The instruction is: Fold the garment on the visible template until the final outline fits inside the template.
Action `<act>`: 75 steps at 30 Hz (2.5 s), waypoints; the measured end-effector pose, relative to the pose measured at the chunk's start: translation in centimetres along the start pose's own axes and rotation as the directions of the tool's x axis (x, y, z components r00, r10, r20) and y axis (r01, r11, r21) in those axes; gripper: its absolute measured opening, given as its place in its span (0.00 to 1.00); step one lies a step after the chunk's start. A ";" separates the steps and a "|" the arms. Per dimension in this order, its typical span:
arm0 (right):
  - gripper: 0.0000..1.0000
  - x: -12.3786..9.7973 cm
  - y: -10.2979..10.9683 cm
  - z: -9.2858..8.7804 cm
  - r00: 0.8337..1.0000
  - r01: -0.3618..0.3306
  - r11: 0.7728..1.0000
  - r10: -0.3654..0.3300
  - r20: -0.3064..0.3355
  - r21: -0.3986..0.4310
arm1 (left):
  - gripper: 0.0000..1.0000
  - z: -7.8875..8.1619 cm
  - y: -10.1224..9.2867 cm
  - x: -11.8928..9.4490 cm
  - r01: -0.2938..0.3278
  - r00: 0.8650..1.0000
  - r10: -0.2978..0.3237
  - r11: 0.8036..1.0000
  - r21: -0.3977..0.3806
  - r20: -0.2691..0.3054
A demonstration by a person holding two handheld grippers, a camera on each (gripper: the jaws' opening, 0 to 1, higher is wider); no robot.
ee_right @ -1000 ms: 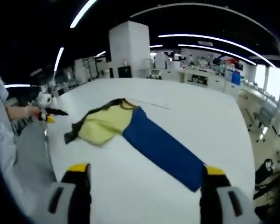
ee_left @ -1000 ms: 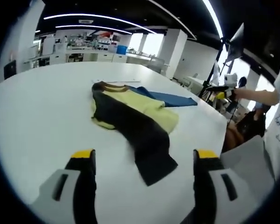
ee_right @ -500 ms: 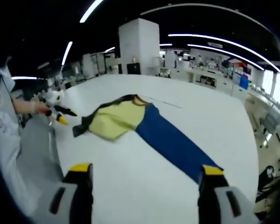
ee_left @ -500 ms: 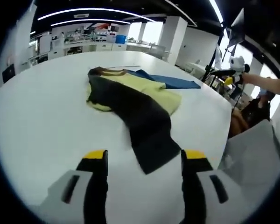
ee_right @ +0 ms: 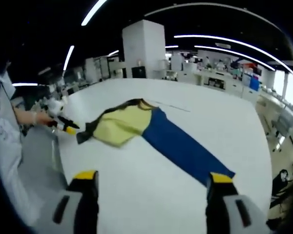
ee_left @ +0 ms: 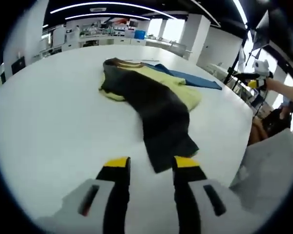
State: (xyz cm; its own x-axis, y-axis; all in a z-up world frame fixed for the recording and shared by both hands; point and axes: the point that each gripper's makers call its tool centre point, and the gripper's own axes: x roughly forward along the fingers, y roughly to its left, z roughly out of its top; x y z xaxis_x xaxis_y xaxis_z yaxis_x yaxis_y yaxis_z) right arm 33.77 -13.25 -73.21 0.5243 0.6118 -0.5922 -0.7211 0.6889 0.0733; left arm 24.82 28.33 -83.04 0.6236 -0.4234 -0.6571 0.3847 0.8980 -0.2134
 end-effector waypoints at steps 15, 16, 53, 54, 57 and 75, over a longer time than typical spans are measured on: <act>0.89 -0.4 0.0 -0.4 1.000 0.014 1.000 -0.014 0.010 0.018 | 0.04 -0.8 -0.5 1.0 0.001 0.999 -0.001 1.000 -0.007 -0.036; 0.89 -0.4 0.3 -0.4 1.000 0.014 1.000 -0.015 0.010 0.019 | 0.02 -0.9 -0.5 1.2 0.002 0.999 -0.002 1.000 -0.001 -0.040; 0.87 -2.8 5.1 0.7 0.993 0.114 0.991 -0.114 0.006 0.072 | 0.00 5.9 14.6 -8.7 -0.136 0.990 0.136 0.991 -0.021 0.047; 0.87 -2.7 5.3 0.7 0.993 0.118 0.990 -0.118 0.005 0.073 | 0.00 6.0 15.1 -8.7 -0.136 0.989 0.137 0.990 -0.020 0.045; 0.87 -2.7 5.4 0.8 0.991 0.131 0.988 -0.131 0.003 0.079 | 0.00 6.4 15.5 -8.9 -0.150 0.988 0.149 0.989 0.020 0.032; 0.86 -1.9 7.1 3.3 0.977 0.213 0.971 -0.215 0.006 0.110 | 0.00 7.7 27.9 -9.1 -0.199 0.978 0.204 0.975 -0.094 0.049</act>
State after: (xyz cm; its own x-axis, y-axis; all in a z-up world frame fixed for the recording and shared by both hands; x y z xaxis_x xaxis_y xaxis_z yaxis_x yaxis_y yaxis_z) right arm 29.16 -8.28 -68.94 0.6693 0.4519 -0.5897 -0.5386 0.8419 0.0339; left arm 35.08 56.29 -77.45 0.7214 -0.2361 -0.6510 0.1870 0.9716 -0.1451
